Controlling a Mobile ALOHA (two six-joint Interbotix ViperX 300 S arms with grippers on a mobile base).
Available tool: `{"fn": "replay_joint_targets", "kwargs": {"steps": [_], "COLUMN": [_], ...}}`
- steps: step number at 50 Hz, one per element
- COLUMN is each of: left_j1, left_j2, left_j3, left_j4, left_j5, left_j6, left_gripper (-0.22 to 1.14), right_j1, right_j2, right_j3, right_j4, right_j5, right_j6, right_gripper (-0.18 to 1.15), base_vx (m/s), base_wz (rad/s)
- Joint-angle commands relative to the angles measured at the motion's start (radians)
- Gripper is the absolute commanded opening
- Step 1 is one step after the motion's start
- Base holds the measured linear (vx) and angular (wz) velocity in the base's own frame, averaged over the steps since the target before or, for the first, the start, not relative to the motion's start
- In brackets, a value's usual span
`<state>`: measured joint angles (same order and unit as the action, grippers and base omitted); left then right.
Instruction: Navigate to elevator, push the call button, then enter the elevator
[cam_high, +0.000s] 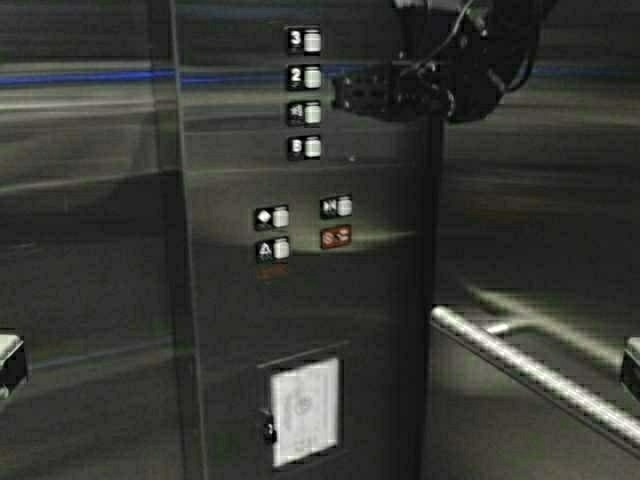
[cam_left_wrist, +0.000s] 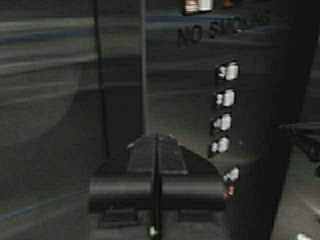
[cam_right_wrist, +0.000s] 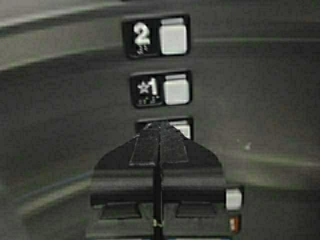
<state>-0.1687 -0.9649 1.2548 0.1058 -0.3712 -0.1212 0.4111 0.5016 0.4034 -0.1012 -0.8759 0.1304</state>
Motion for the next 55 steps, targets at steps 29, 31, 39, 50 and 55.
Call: {"fn": "replay_joint_targets", "kwargs": {"steps": [29,31,39,50,55], "left_j1": [0.000,0.000,0.000,0.000,0.000], "left_j2": [0.005,0.005,0.005,0.005,0.005], "left_j3": [-0.011,-0.011,-0.009,-0.009,-0.011], "left_j4": [-0.002,-0.002,-0.002,-0.002,-0.002], "left_j5": [-0.003,-0.003,-0.005,-0.005,-0.003], "left_j6": [0.002,0.002,0.003,0.002,0.002], "left_gripper": [0.03,0.03,0.03,0.03,0.03], "right_j1": [-0.015,-0.015,-0.015,-0.014,-0.014], "right_j2": [0.114,0.118,0.132,0.140,0.141], "right_j3": [-0.153,-0.160,-0.178,-0.179,-0.181], "right_j4": [0.002,0.002,0.002,0.005,0.005], "right_j5": [-0.012,-0.012,-0.012,-0.020,-0.021], "right_j6": [-0.002,-0.002,-0.002,-0.002,-0.002], "right_gripper": [0.05,0.05,0.05,0.05,0.05], "base_vx": [0.05,0.03,0.02,0.01,0.01], "base_wz": [0.04,0.02,0.02,0.02,0.01]}}
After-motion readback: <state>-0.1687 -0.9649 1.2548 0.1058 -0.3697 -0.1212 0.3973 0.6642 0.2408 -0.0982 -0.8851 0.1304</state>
